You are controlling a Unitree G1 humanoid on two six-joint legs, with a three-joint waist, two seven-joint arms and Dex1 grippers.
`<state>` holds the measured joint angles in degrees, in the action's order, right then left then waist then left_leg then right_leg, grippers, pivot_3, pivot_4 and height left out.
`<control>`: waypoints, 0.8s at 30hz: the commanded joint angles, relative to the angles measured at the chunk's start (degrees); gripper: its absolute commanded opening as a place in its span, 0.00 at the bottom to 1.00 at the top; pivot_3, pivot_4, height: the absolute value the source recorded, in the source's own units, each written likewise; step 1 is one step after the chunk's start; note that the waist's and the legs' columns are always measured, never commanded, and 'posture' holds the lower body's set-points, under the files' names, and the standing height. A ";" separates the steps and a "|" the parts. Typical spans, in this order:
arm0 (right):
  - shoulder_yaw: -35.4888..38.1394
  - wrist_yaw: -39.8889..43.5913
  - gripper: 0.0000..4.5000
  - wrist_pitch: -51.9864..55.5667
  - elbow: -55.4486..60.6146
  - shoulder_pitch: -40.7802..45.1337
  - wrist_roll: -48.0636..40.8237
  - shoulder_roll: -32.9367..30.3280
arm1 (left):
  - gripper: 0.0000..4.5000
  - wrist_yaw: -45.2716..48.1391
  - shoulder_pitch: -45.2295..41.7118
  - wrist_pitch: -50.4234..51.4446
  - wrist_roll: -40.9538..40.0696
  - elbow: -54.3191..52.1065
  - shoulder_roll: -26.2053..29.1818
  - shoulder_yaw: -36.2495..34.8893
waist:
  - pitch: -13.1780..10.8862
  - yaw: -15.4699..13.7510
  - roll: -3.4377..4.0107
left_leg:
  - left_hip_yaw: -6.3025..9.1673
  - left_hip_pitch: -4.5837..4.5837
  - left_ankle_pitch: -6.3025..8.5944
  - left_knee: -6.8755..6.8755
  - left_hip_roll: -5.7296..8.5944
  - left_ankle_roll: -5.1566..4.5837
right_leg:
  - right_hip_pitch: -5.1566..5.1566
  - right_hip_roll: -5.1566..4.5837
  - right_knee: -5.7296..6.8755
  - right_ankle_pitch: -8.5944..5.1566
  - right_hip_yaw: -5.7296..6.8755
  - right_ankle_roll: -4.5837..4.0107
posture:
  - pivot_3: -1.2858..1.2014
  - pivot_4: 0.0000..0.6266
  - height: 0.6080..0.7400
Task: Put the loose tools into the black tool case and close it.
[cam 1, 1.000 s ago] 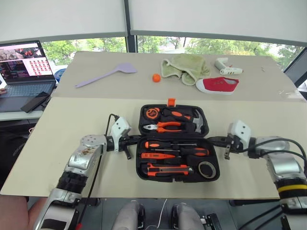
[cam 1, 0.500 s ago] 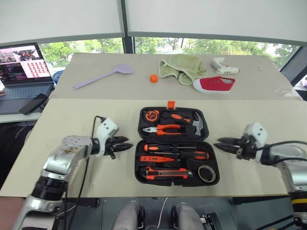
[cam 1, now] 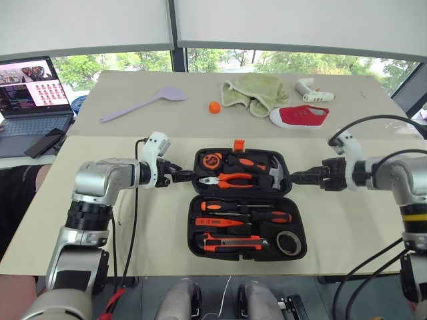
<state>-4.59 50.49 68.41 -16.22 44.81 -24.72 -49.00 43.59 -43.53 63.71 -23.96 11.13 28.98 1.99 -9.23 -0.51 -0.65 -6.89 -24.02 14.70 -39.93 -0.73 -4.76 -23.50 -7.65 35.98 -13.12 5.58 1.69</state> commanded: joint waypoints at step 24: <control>5.53 7.94 0.00 -20.13 -15.63 2.22 2.64 7.67 | 0.02 3.00 -1.30 -6.30 -4.93 9.62 -4.98 -8.85 | 0.02 0.57 -0.05 | 0.09 0.36 -0.02 -0.22 -0.05 0.38 | 0.27 -0.06 0.08 0.29 -0.07 -0.12 | 0.52 0.24 1.00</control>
<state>-2.39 58.69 55.36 -35.65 47.51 -21.64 -41.09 45.31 -45.53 61.60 -27.24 23.86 23.93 -4.16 -9.22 0.06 -0.69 -6.82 -23.67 14.67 -40.14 -0.78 -4.38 -23.27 -7.71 36.08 -12.83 5.49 1.57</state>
